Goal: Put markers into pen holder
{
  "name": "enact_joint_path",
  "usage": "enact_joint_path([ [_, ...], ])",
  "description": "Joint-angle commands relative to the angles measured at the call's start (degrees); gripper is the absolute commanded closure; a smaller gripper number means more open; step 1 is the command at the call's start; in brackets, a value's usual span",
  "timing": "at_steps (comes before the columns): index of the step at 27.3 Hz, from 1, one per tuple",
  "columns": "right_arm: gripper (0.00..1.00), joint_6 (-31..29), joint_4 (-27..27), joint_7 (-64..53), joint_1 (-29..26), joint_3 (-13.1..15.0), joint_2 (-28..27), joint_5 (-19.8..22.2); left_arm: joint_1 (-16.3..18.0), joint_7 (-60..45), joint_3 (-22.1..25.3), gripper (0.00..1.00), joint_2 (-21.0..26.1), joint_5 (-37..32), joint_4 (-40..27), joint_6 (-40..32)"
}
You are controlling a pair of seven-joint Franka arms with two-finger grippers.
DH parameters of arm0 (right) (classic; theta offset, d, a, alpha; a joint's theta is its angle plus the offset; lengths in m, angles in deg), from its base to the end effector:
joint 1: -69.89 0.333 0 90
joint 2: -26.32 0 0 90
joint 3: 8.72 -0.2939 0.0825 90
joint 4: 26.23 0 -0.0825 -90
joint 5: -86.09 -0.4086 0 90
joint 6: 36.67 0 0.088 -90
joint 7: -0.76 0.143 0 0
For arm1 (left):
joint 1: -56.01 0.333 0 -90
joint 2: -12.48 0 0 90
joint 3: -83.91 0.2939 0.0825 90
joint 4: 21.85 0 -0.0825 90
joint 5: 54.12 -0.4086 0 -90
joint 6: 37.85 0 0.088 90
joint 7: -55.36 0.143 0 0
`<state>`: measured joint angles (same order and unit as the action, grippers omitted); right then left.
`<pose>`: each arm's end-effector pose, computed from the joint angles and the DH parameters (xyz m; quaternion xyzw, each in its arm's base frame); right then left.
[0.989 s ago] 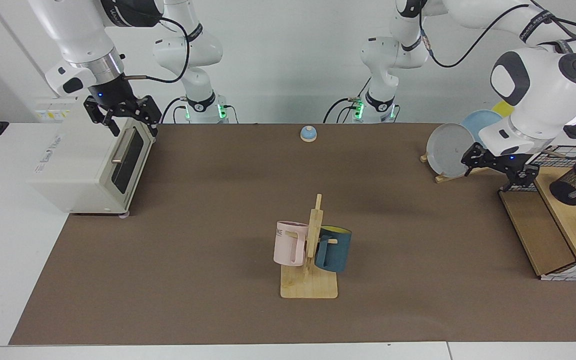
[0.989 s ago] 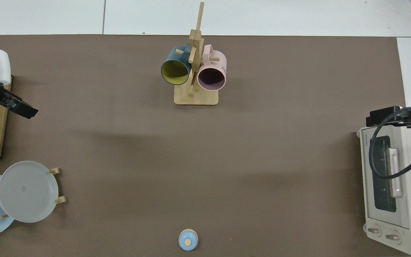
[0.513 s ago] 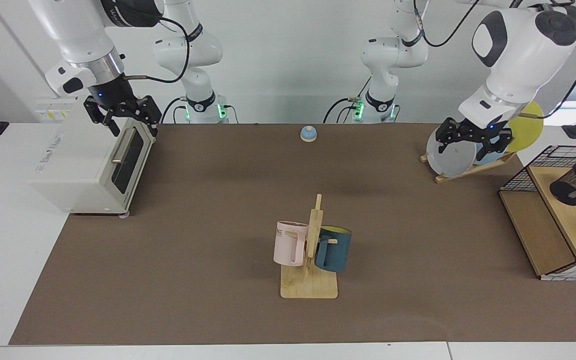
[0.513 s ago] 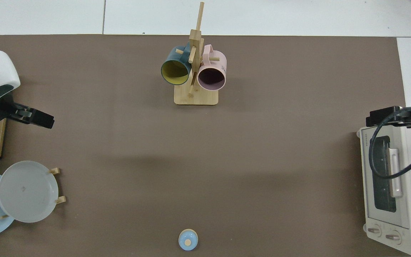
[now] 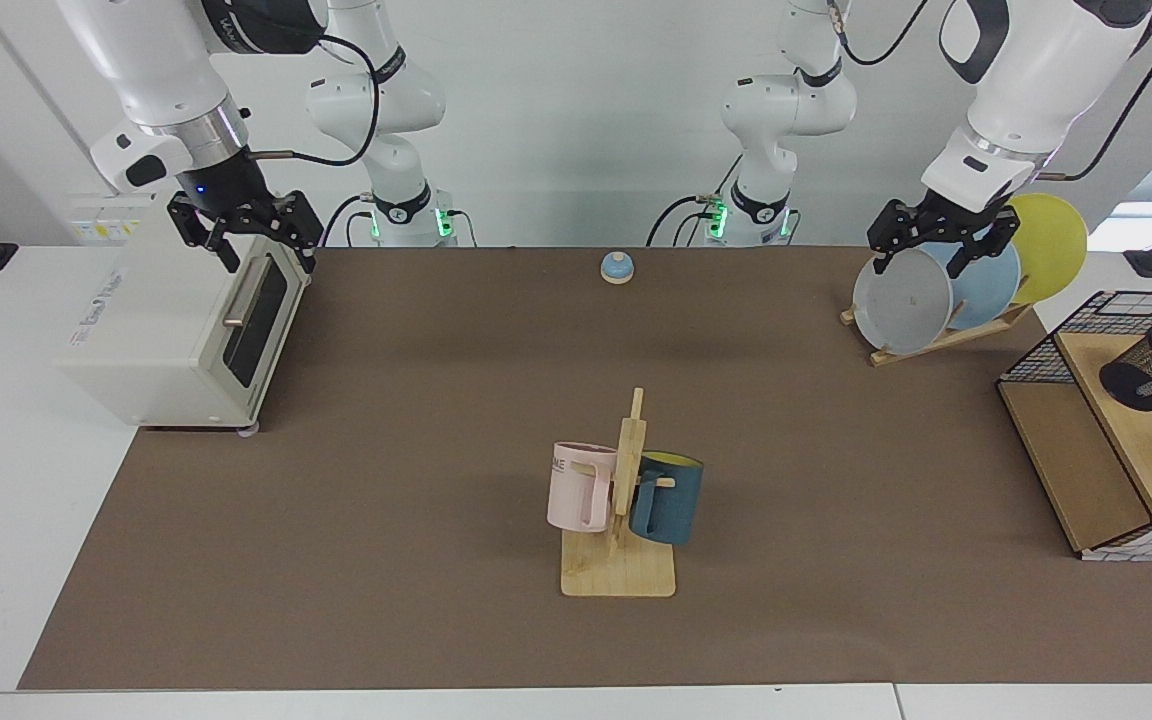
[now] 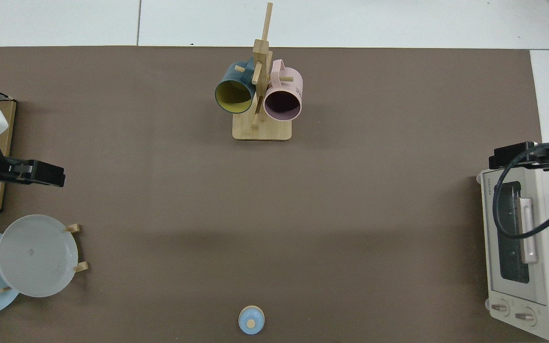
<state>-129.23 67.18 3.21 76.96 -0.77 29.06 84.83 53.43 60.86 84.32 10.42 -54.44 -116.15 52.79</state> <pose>0.5706 -0.0072 0.5680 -0.9993 0.0293 -0.0161 0.0145 0.5670 -0.0206 0.5507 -0.9977 0.0670 0.0140 0.0023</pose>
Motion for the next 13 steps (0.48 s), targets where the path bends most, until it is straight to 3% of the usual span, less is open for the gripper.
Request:
enact_joint_path([
  [1,0.0,-0.8,0.5,-1.5,-0.7,-0.3,0.3,-1.2,0.6,0.0,-0.6,0.0,-0.8,0.7,-1.4,2.7],
  [13,0.0,-0.8,0.5,-1.5,-0.7,-0.2,0.3,-1.2,0.4,-0.5,-0.6,0.0,-0.8,0.7,-1.6,3.2],
])
